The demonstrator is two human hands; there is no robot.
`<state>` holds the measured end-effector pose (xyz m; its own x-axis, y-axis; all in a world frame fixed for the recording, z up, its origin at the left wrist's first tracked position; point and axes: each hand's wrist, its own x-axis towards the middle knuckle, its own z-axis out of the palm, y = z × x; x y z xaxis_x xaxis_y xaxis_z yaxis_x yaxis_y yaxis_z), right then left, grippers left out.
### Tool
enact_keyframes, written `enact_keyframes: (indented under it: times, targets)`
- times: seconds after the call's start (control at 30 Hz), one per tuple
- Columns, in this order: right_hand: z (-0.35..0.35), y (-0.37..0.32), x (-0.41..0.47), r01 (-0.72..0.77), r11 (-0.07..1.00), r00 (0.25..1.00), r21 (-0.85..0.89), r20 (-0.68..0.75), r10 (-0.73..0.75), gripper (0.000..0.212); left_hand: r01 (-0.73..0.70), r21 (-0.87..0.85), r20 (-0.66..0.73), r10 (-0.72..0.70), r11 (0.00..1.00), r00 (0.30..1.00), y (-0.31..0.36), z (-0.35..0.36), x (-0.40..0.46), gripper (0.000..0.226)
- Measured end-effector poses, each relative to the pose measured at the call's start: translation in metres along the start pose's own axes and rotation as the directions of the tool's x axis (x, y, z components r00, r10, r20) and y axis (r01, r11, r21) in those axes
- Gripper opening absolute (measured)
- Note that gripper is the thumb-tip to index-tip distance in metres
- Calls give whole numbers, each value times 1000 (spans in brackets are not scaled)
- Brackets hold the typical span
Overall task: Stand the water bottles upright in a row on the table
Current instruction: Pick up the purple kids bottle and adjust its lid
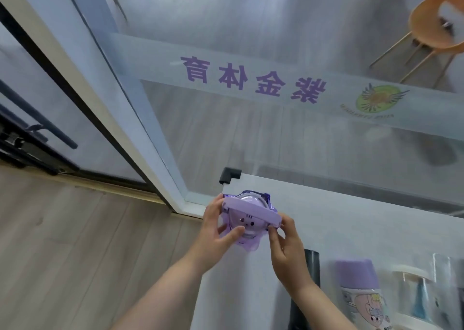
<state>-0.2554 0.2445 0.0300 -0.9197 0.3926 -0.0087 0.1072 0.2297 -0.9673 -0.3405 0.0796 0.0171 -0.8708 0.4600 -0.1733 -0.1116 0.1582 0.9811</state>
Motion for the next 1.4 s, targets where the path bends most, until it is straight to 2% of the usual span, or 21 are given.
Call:
enact_keyframes:
  times: [0.13, 0.3, 0.57, 0.83, 0.97, 1.1, 1.23, 1.4]
  targets:
    - [6, -6, 26, 1, 1000, 999, -7, -51, -1, 33, -33, 1, -20, 33, 999, 999, -3, -2, 24, 63]
    - [13, 1, 59, 0, 999, 995, -45, -98, -5, 25, -41, -7, -36, 41, 999, 999, 1, -6, 54, 66]
    - [17, 2, 102, 5, 997, 991, -76, -129, -14, 33, -96, 2, -66, 96, 995, 993, 5, -8, 93, 62]
    - [19, 7, 99, 5, 999, 989, -50, -145, -12, 23, -119, 3, -64, 119, 993, 991, -2, -4, 95, 59]
    - [15, 8, 94, 9, 998, 983, -55, -181, -18, 27, -141, -7, -24, 141, 990, 990, -1, -1, 98, 58]
    - [8, 13, 94, -39, 998, 990, -47, -135, 32, 19, -151, -42, -45, 149, 988, 988, 3, 6, 97, 54]
    - [-1, 16, 90, -62, 997, 997, -34, -52, 60, 30, -132, -29, -6, 132, 991, 991, 5, 4, 94, 59]
    - [-14, 17, 84, -8, 990, 1000, -137, 8, 9, 52, -161, 75, 24, 159, 984, 987, 2, -2, 86, 71]
